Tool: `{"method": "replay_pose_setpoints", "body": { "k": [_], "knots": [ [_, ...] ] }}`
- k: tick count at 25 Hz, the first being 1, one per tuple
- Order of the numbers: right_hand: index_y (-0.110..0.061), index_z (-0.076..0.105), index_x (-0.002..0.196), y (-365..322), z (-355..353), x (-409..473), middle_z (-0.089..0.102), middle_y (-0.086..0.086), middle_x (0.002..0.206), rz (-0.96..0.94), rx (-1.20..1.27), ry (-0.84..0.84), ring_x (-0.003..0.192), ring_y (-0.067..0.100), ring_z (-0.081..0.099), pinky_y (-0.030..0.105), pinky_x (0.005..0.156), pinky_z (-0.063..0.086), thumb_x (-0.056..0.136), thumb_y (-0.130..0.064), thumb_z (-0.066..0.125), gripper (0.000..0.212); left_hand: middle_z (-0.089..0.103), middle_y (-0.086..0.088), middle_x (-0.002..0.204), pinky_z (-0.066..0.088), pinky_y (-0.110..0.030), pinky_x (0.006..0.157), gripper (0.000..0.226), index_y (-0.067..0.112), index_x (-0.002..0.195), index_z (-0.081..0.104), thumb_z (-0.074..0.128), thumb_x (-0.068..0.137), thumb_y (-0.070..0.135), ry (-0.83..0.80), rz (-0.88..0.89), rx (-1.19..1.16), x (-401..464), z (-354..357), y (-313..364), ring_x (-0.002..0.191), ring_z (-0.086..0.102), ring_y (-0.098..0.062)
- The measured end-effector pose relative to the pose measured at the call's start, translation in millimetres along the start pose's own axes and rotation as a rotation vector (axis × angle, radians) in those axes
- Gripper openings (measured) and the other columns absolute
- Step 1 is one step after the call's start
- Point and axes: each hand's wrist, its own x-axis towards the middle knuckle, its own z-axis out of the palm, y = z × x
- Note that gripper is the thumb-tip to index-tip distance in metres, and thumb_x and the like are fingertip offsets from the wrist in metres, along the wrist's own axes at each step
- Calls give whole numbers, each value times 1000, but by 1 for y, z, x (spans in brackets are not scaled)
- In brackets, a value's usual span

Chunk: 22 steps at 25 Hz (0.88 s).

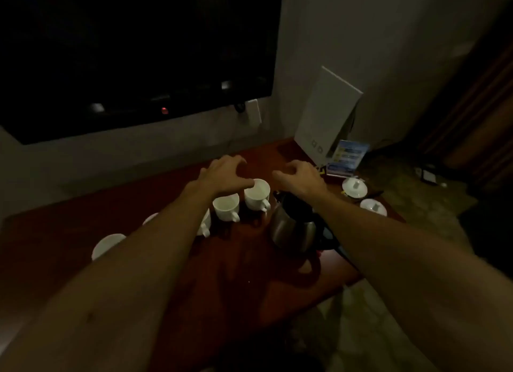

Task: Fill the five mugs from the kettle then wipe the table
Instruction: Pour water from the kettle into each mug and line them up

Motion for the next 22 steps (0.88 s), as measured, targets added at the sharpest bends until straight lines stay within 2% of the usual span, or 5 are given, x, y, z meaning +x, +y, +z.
{"method": "replay_pose_setpoints", "body": {
  "k": [6,12,17,21,22],
  "knots": [
    [-32,62,119,90,21,-11,62,2,118,18,22,69,105,22,63,48,90,58,66,-86,52,76,42,-4,150,29,-54,105,69,29,144,41,62,82,51,4,43,49,12,59,9,136,38,-29],
    [-26,58,124,115,23,-29,63,-2,114,-11,150,123,102,20,63,47,90,55,82,-77,57,66,53,-9,137,47,-47,98,66,21,139,48,70,80,41,21,-28,-98,18,96,5,121,52,-28],
    [-29,69,122,134,32,-46,73,-9,108,-63,323,167,100,15,69,47,90,58,70,-91,54,83,61,-9,127,54,-48,91,65,29,137,48,67,76,41,-31,-105,-169,17,117,8,104,63,-25],
    [-49,70,89,140,32,-54,73,-30,81,-87,486,169,83,-7,69,40,88,60,82,-56,77,12,65,-14,116,60,-47,82,61,27,140,43,55,81,37,-74,-161,-265,23,140,9,82,72,-25],
    [-51,68,87,141,33,-54,71,-34,78,-91,509,211,83,-9,68,38,87,59,82,-51,80,13,67,-14,111,60,-48,82,54,22,137,45,55,86,35,-74,-180,-288,26,147,7,84,71,-26]
  ]
}}
